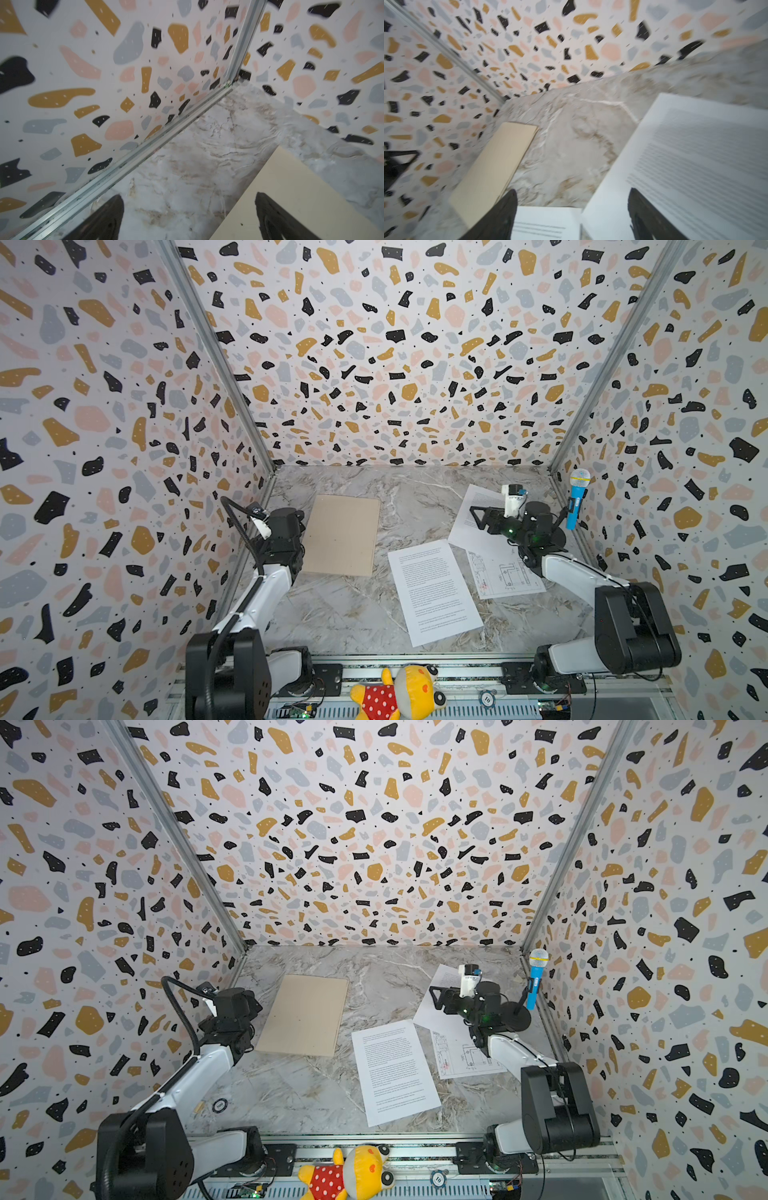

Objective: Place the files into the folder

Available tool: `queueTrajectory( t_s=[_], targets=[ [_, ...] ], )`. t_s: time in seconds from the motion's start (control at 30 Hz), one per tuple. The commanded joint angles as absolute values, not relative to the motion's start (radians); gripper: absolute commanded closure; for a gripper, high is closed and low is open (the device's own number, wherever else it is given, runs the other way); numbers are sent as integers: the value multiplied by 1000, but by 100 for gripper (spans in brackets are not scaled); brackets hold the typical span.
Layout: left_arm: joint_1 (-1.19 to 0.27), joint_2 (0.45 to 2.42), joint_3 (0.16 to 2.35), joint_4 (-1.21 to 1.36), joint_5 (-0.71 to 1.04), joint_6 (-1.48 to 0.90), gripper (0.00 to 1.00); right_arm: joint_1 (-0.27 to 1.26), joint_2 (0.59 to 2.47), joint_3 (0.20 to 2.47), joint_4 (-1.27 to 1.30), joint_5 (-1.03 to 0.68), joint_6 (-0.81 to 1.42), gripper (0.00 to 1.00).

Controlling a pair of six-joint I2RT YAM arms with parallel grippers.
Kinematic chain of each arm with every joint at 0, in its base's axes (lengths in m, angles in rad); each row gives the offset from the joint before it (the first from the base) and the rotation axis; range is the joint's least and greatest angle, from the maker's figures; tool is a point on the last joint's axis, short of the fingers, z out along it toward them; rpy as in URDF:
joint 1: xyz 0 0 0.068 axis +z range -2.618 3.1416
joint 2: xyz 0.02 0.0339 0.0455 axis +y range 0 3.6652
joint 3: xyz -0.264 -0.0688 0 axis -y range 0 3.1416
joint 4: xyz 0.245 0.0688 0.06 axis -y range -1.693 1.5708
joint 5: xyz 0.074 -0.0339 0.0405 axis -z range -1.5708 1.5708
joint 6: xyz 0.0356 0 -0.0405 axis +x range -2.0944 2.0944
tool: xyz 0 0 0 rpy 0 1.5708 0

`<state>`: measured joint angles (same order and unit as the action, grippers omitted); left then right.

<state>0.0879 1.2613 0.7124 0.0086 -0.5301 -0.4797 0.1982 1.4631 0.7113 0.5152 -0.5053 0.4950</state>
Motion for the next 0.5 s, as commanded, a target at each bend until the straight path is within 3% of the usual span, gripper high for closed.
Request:
queueTrajectory(
  t_s=[0.0, 0.2, 0.47],
  targets=[
    [117, 1345, 758, -132, -344, -476, 1, 287, 1530, 778, 503, -651, 622, 19],
    [120, 1470, 827, -148, -194, -376, 0, 419, 1665, 901, 445, -677, 635, 19],
    [121, 1570, 848, -176, -192, -339, 0, 488, 1778, 1021, 357, -680, 650, 21]
  ],
)
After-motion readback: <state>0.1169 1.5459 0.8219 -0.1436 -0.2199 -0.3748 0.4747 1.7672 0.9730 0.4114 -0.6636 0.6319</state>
